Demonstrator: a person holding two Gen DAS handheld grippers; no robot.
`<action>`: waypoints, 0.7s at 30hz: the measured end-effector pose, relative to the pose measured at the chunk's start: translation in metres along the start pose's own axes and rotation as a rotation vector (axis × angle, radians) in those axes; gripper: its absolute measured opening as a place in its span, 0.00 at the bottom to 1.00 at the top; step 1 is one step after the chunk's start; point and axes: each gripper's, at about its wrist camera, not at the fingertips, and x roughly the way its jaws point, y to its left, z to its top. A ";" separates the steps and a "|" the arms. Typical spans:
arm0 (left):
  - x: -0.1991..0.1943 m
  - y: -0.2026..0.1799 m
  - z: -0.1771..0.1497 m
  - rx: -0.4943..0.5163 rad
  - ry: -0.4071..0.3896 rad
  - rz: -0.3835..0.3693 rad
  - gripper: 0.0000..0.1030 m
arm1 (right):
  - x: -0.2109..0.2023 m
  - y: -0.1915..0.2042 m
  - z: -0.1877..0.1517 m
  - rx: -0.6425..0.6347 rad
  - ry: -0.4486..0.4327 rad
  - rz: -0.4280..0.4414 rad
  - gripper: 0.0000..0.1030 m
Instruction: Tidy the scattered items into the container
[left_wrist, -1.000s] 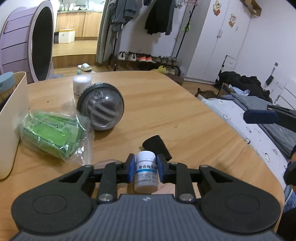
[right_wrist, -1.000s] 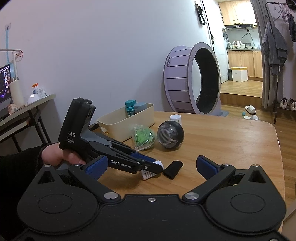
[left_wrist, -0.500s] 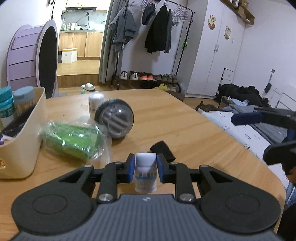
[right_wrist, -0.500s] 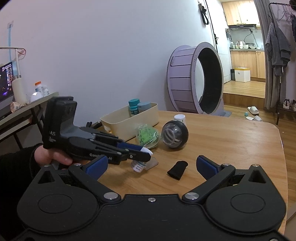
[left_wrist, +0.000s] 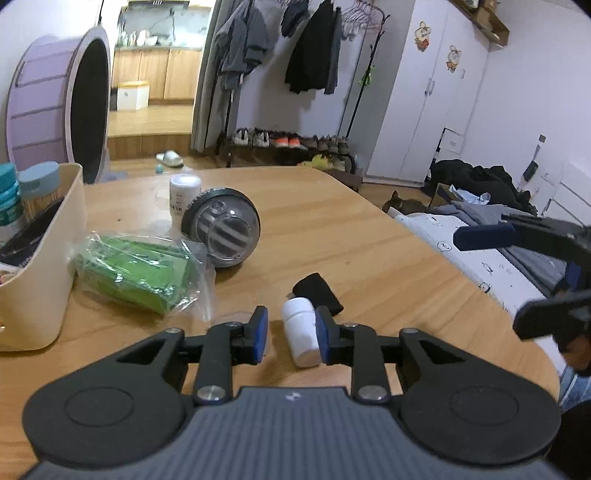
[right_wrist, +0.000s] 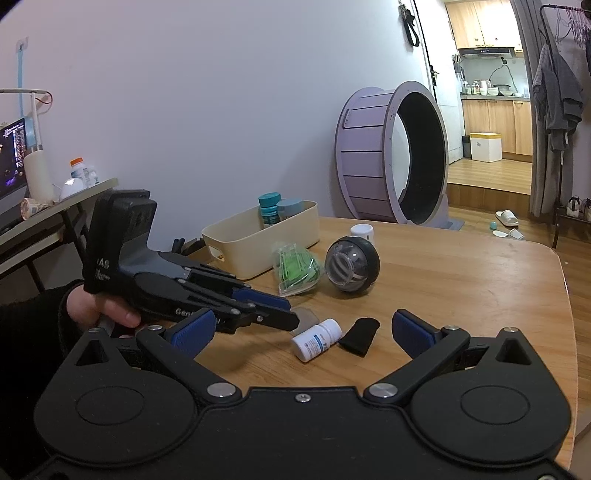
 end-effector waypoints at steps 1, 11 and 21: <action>0.002 -0.001 0.002 0.001 0.003 0.001 0.27 | 0.000 0.000 0.000 0.003 -0.003 0.001 1.00; 0.036 0.003 0.015 -0.058 0.111 0.001 0.28 | 0.001 -0.004 -0.003 0.007 0.004 -0.009 1.00; 0.041 0.012 0.011 -0.092 0.127 -0.049 0.28 | 0.004 -0.001 -0.004 -0.003 0.017 -0.005 1.00</action>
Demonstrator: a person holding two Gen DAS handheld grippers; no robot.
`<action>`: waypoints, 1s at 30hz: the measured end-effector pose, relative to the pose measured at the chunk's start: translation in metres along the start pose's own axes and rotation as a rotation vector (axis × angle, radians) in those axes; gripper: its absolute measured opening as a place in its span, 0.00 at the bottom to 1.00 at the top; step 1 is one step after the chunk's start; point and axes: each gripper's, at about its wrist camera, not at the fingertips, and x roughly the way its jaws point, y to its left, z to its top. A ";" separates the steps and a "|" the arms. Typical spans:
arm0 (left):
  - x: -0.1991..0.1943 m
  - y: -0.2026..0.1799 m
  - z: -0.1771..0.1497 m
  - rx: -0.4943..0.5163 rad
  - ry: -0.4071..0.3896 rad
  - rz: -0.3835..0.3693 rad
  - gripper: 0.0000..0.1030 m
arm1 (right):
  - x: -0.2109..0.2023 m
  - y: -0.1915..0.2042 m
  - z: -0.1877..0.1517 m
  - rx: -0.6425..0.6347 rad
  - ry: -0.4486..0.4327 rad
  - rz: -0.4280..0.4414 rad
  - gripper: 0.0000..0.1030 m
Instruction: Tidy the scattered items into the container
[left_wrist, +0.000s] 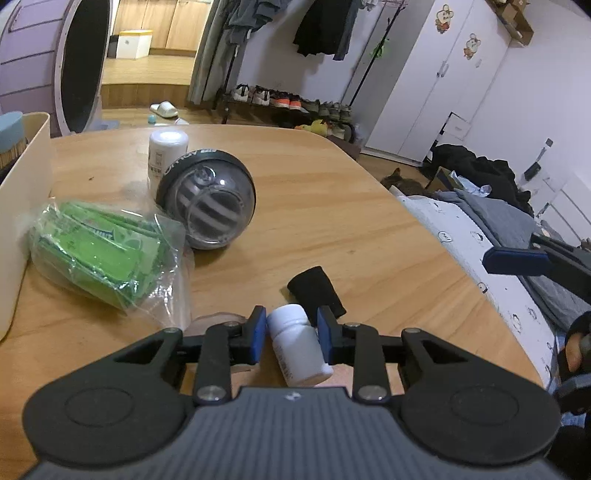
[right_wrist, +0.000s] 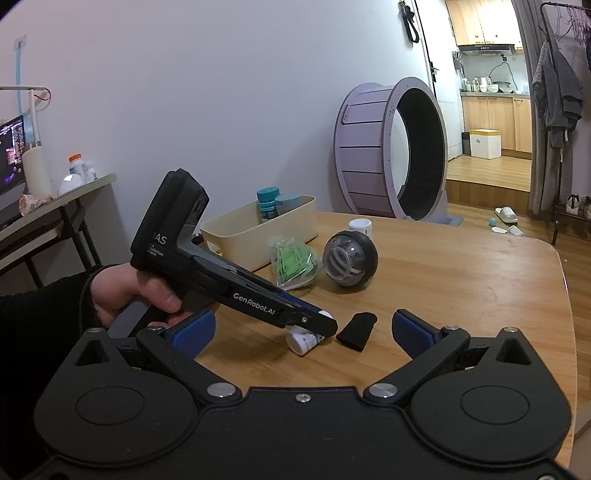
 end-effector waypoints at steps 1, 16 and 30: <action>-0.002 -0.001 -0.001 0.006 -0.013 0.002 0.27 | 0.000 0.000 0.001 0.000 0.001 -0.002 1.00; -0.040 -0.026 -0.029 0.196 -0.251 0.087 0.23 | 0.001 0.002 0.002 -0.004 -0.002 -0.004 1.00; -0.049 -0.031 -0.051 0.238 -0.246 0.068 0.27 | -0.001 0.005 0.001 -0.010 -0.003 -0.001 1.00</action>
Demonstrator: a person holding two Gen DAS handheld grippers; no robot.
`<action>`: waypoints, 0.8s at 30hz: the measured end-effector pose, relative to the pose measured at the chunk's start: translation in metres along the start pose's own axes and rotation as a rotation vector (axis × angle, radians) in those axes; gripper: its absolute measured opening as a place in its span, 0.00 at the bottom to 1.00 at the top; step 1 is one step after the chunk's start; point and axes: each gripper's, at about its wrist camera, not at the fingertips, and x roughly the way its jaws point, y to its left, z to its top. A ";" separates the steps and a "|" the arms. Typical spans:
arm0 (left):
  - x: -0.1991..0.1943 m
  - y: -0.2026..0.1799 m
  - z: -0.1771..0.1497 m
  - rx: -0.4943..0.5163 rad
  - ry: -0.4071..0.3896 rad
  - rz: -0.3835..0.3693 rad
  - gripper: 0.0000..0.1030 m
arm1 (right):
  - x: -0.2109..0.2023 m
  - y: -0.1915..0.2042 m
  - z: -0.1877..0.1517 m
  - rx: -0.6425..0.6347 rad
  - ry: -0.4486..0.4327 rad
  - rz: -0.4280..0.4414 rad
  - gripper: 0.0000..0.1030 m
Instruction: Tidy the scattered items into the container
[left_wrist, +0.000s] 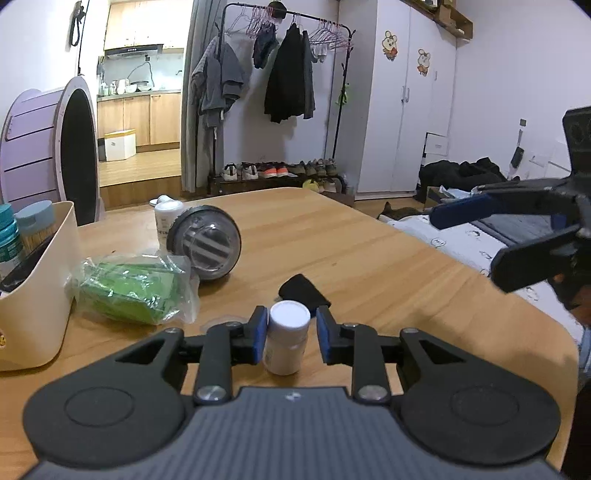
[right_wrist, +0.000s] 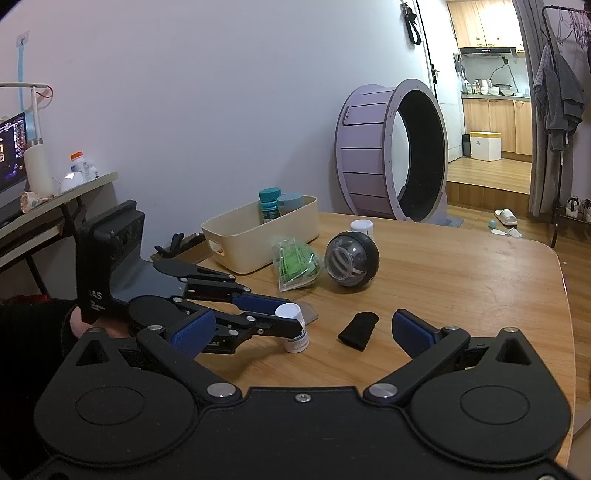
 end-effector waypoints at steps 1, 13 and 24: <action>0.000 0.000 0.001 -0.001 -0.001 -0.002 0.27 | 0.000 0.000 0.000 0.000 0.000 0.001 1.00; -0.008 0.002 0.008 0.002 -0.031 0.016 0.22 | 0.003 0.003 0.001 0.005 -0.010 -0.004 1.00; -0.042 0.034 0.030 -0.063 -0.112 0.034 0.22 | 0.012 0.010 0.007 0.012 -0.029 0.014 1.00</action>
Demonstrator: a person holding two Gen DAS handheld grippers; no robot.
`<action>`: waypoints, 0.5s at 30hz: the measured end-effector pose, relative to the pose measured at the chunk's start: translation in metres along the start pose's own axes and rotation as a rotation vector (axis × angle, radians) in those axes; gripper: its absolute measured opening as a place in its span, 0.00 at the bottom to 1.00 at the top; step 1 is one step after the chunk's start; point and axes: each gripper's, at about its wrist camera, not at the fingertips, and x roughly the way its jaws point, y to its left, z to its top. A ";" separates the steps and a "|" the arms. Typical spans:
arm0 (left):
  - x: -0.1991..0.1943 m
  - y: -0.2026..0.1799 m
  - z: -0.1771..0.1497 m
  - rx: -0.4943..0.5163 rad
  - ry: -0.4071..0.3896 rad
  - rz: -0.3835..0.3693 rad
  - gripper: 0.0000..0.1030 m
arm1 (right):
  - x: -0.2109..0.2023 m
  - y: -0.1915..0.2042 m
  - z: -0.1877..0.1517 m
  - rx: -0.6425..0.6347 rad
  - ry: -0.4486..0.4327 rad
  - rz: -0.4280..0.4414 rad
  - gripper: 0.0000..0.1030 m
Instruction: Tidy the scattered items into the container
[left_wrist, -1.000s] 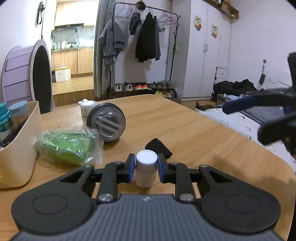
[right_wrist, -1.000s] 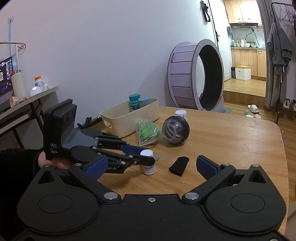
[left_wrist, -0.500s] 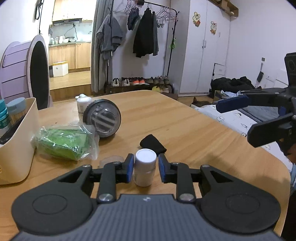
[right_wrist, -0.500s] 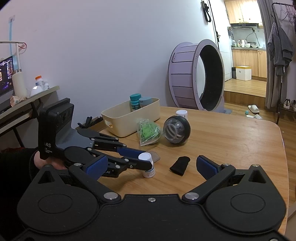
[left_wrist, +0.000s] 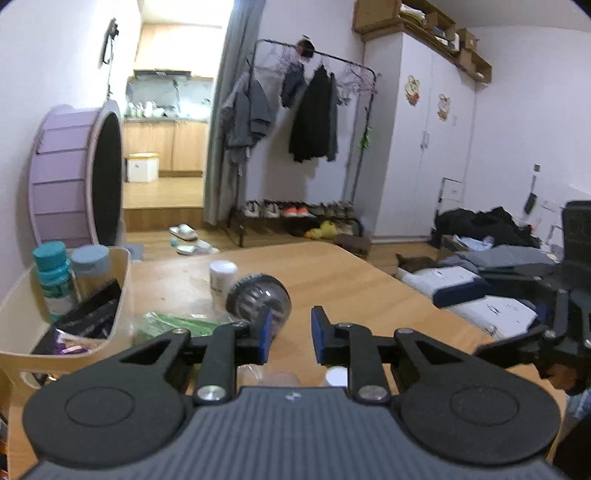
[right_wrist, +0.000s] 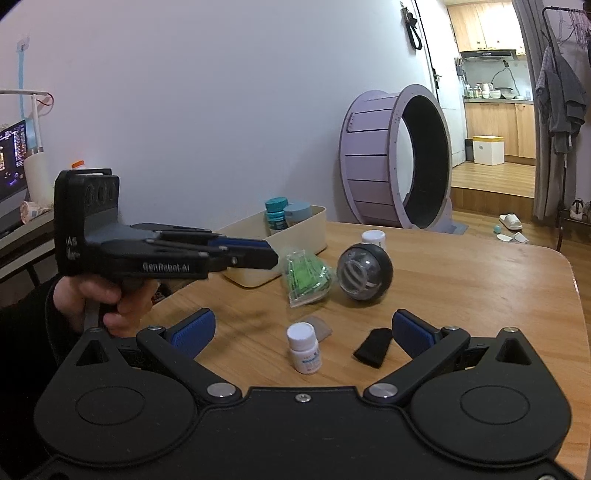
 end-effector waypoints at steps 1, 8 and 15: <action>0.002 -0.002 -0.002 0.007 0.000 -0.007 0.26 | 0.001 0.001 0.001 0.000 0.001 0.004 1.00; 0.025 -0.016 -0.018 0.025 0.095 -0.074 0.28 | 0.001 -0.002 0.000 0.006 0.006 -0.009 1.00; 0.039 -0.020 -0.029 0.042 0.145 -0.069 0.34 | -0.006 -0.006 -0.002 0.009 0.001 -0.020 1.00</action>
